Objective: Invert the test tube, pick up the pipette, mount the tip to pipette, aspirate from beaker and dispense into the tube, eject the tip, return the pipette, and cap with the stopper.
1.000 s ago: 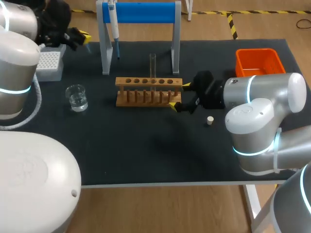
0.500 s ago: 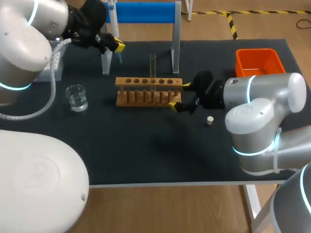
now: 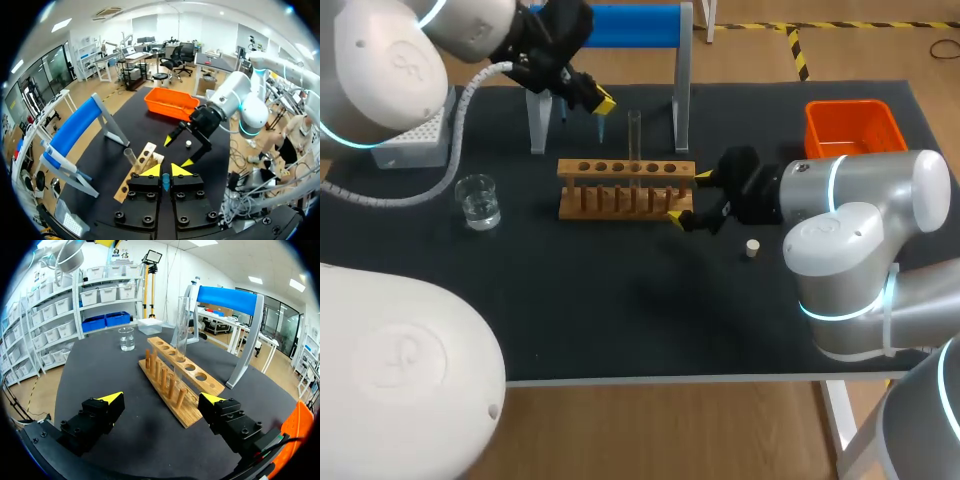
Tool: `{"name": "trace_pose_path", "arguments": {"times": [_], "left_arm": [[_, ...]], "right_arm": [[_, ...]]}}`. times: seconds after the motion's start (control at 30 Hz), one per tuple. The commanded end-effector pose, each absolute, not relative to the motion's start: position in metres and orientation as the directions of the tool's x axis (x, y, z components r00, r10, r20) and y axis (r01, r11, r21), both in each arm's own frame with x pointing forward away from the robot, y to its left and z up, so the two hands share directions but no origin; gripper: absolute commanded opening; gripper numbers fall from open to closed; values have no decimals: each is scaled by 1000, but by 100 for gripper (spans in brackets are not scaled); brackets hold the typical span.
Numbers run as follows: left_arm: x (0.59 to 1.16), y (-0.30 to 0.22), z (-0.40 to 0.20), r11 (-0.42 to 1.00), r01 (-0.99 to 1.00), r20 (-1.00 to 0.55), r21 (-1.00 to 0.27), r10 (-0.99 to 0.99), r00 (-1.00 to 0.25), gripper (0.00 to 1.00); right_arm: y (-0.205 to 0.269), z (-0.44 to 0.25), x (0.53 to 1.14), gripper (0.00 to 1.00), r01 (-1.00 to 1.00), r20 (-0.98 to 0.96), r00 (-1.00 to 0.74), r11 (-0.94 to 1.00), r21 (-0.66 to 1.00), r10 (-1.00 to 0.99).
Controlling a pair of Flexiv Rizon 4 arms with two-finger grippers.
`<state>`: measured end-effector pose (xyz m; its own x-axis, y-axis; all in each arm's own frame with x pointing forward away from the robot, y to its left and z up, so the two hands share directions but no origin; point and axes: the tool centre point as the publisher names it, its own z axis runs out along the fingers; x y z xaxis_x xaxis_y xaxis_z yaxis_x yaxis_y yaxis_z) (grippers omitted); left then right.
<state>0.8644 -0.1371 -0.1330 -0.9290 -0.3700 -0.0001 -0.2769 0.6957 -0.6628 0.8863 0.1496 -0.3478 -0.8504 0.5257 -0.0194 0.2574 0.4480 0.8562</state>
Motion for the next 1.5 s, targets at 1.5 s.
{"name": "trace_pose_path", "arguments": {"times": [1.5], "left_arm": [[854, -148, -127, 706, -259, 5, -660, -340, -940, 0]], "right_arm": [[82, -276, 805, 100, 54, 8, -980, 229, 972, 198]]}}
